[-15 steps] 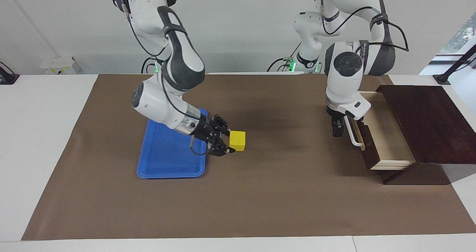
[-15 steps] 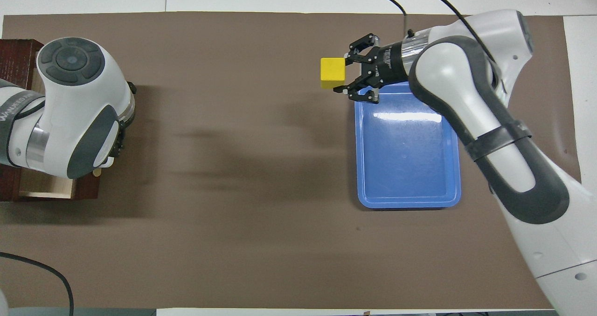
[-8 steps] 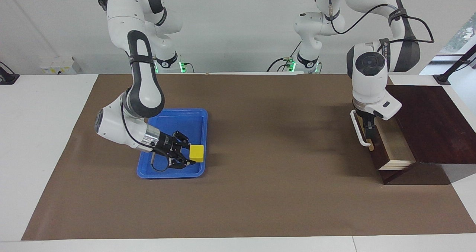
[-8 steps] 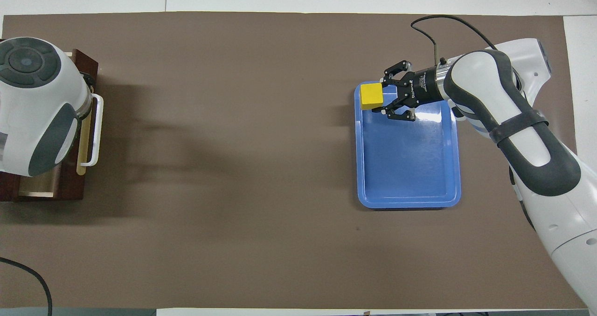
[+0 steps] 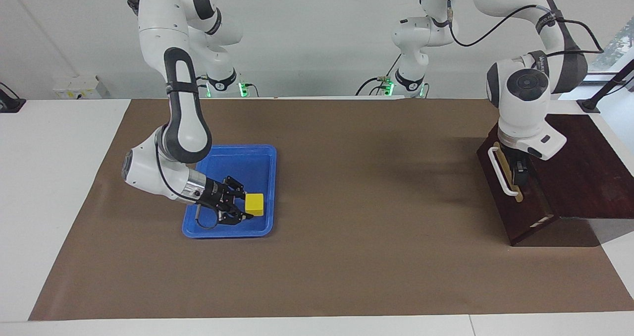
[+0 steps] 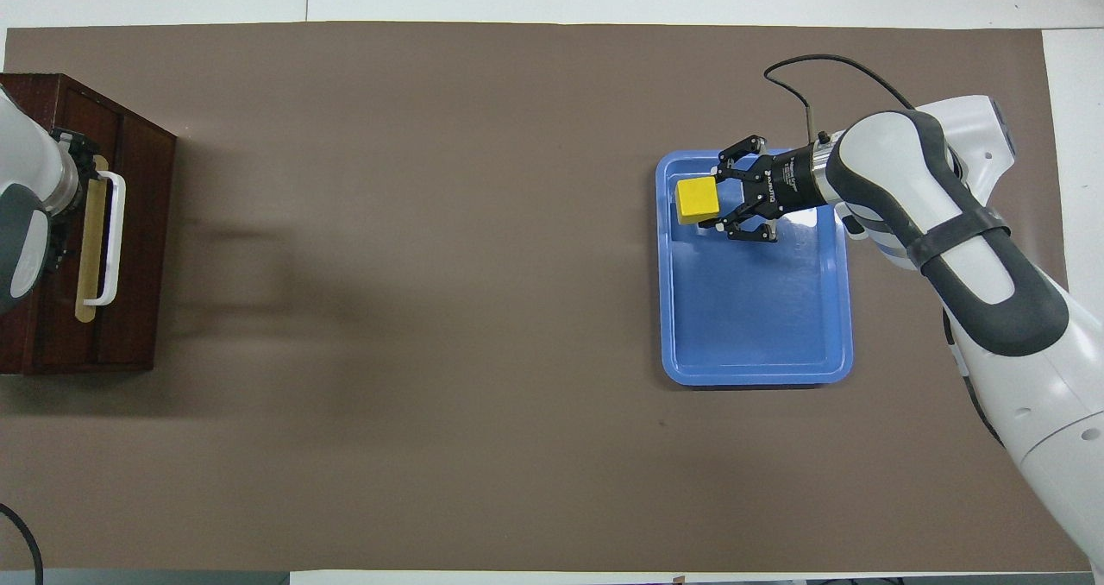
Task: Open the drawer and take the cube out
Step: 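Lower the cube into the tray with the right gripper while the left gripper withdraws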
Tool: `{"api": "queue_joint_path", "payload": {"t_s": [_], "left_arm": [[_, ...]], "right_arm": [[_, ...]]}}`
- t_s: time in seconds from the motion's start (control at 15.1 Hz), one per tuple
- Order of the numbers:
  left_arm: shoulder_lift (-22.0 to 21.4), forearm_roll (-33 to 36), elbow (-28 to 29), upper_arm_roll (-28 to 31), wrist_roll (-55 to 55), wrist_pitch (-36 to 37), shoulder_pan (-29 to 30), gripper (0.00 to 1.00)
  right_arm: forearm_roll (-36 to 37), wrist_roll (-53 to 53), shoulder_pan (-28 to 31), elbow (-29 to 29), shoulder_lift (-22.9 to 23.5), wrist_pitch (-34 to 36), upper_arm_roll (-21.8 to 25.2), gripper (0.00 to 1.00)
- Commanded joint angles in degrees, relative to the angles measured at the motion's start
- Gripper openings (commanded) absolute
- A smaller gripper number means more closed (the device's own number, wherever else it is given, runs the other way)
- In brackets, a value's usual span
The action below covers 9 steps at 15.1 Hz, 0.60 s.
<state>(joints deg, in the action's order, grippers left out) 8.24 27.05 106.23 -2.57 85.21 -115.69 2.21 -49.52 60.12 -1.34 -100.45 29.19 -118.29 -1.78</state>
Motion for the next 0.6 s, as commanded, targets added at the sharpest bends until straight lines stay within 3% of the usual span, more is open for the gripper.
{"api": "queue_joint_path", "payload": {"t_s": [0.0, 0.2, 0.33, 0.53], "left_arm": [[-0.77, 1.25, 0.48, -0.24, -1.62, -1.47, 0.61, 1.00], [0.81, -3.99, -5.23, -1.03, -1.89, -0.94, -2.80, 1.00], [-0.67, -12.25, -7.69, -1.12, -1.89, 0.80, -5.80, 1.00], [-2.97, -16.05, -10.59, -2.08, -4.07, 5.28, -9.84, 1.00]], "right_arm": [[0.66, -2.64, 1.17, -2.03, -0.97, -0.27, -0.68, 0.00], [0.57, -3.60, 1.08, -5.53, -2.72, 0.51, -0.77, 0.00], [-0.05, -5.54, 0.90, -10.36, -5.97, 0.08, -0.86, 0.00], [-0.31, -6.77, 0.47, -17.30, -11.59, -0.45, -0.86, 0.00]]}}
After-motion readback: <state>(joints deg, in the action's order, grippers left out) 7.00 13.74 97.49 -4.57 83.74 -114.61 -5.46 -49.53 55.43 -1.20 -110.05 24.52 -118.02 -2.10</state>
